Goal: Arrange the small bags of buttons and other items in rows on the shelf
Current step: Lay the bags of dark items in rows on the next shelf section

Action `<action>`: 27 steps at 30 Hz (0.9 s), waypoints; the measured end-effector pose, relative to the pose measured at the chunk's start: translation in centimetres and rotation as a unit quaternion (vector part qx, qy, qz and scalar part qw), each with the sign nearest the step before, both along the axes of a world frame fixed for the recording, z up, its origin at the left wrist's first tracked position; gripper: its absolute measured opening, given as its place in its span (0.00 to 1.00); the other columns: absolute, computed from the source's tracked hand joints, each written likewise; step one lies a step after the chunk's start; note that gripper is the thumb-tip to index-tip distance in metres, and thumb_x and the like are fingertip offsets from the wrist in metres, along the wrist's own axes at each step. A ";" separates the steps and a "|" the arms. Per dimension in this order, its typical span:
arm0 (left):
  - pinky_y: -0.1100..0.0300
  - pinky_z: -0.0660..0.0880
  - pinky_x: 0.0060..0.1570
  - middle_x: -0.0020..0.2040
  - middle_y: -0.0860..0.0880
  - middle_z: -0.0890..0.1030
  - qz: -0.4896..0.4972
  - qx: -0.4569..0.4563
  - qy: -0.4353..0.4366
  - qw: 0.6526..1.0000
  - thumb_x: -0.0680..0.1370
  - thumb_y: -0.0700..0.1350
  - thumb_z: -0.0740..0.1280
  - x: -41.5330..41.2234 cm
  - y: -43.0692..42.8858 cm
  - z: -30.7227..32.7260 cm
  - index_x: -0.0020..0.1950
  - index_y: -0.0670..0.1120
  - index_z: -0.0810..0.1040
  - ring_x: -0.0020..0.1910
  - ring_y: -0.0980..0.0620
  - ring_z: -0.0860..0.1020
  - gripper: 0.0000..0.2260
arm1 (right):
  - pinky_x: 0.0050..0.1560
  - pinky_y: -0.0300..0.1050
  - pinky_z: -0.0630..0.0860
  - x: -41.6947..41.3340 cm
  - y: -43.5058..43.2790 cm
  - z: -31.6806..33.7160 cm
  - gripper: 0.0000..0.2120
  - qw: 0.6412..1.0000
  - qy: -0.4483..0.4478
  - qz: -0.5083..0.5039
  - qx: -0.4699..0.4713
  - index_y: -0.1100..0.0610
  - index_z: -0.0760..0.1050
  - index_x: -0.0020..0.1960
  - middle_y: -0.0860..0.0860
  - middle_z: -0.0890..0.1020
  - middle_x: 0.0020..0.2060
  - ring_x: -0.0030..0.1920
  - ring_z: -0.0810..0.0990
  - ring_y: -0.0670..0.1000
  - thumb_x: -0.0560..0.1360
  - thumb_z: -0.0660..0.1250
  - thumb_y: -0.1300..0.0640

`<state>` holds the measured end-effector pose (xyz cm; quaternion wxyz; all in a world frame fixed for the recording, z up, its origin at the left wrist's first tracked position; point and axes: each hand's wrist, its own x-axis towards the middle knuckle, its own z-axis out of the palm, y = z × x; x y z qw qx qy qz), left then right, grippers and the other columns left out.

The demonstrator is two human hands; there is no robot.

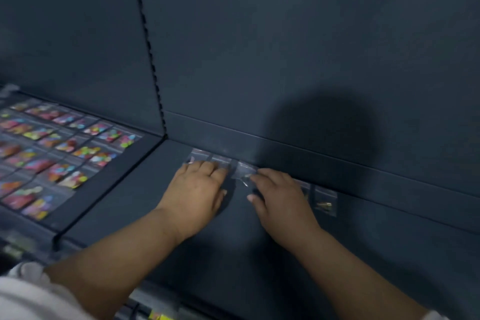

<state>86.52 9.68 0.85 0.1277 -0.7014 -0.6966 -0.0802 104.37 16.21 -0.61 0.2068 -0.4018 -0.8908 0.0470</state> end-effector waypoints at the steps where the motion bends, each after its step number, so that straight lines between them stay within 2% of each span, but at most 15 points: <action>1: 0.49 0.78 0.49 0.49 0.46 0.82 0.010 0.006 0.003 1.000 0.66 0.49 0.75 -1.1 -1.0 0.3 0.56 0.44 0.80 0.46 0.43 0.81 0.21 | 0.59 0.51 0.73 -1.2 -0.6 0.3 0.19 1.000 -0.005 0.008 0.004 0.55 0.77 0.59 0.54 0.78 0.58 0.56 0.77 0.57 0.71 0.63 0.49; 6: 0.51 0.78 0.46 0.49 0.45 0.82 0.063 0.026 -0.004 0.998 0.66 0.50 0.75 -8.6 -7.6 1.5 0.56 0.44 0.80 0.46 0.43 0.81 0.21 | 0.61 0.52 0.71 -8.8 -4.4 1.7 0.20 0.997 -0.032 0.060 0.026 0.57 0.74 0.63 0.54 0.76 0.61 0.60 0.75 0.57 0.73 0.66 0.50; 11: 0.52 0.78 0.43 0.48 0.46 0.82 0.135 0.050 -0.010 0.989 0.68 0.53 0.65 -17.6 -15.7 2.7 0.55 0.44 0.80 0.44 0.43 0.81 0.20 | 0.69 0.52 0.64 -18.3 -9.8 3.0 0.22 0.992 -0.053 0.113 0.021 0.55 0.68 0.69 0.54 0.69 0.69 0.69 0.67 0.55 0.77 0.62 0.48; 14: 0.51 0.77 0.46 0.51 0.46 0.82 0.169 0.055 -0.011 0.984 0.70 0.52 0.62 -23.3 -20.4 2.8 0.58 0.44 0.79 0.47 0.43 0.80 0.21 | 0.71 0.48 0.59 -24.4 -13.3 3.7 0.23 0.985 -0.075 0.153 0.009 0.54 0.63 0.72 0.51 0.64 0.72 0.72 0.62 0.53 0.79 0.57 0.47; 17: 0.50 0.77 0.48 0.52 0.45 0.81 0.197 0.054 -0.016 0.979 0.70 0.51 0.65 -28.7 -24.7 3.0 0.58 0.45 0.78 0.49 0.42 0.79 0.19 | 0.69 0.50 0.64 -30.4 -16.7 4.1 0.22 0.982 -0.070 0.176 0.014 0.56 0.67 0.70 0.53 0.68 0.70 0.69 0.66 0.55 0.79 0.59 0.47; 19: 0.49 0.77 0.49 0.53 0.45 0.80 0.215 0.051 -0.018 0.975 0.71 0.51 0.65 -31.9 -27.4 3.3 0.59 0.44 0.77 0.50 0.42 0.79 0.20 | 0.60 0.53 0.72 -34.0 -18.9 4.0 0.21 0.980 -0.040 0.192 0.028 0.59 0.73 0.64 0.57 0.76 0.62 0.60 0.75 0.60 0.75 0.61 0.49; 21: 0.49 0.76 0.51 0.55 0.45 0.80 0.226 0.051 -0.024 0.973 0.72 0.52 0.64 -34.6 -29.6 3.7 0.61 0.44 0.77 0.52 0.42 0.78 0.21 | 0.56 0.54 0.75 -37.3 -20.6 4.1 0.20 0.980 -0.011 0.199 0.027 0.60 0.76 0.59 0.58 0.79 0.56 0.55 0.78 0.61 0.72 0.62 0.49; 25: 0.50 0.74 0.54 0.57 0.47 0.80 0.244 0.072 -0.046 0.966 0.74 0.52 0.67 -39.0 -33.1 4.4 0.62 0.45 0.76 0.55 0.44 0.78 0.19 | 0.63 0.54 0.69 -42.7 -23.5 5.2 0.22 0.976 -0.001 0.218 0.017 0.59 0.73 0.64 0.55 0.76 0.62 0.63 0.72 0.58 0.74 0.60 0.48; 27: 0.50 0.74 0.55 0.57 0.47 0.80 0.252 0.077 -0.058 0.963 0.74 0.52 0.65 -40.9 -34.0 4.6 0.63 0.45 0.77 0.55 0.44 0.78 0.20 | 0.65 0.52 0.67 -44.9 -24.1 5.7 0.22 0.973 -0.015 0.228 0.016 0.58 0.71 0.66 0.55 0.74 0.65 0.65 0.70 0.57 0.76 0.60 0.49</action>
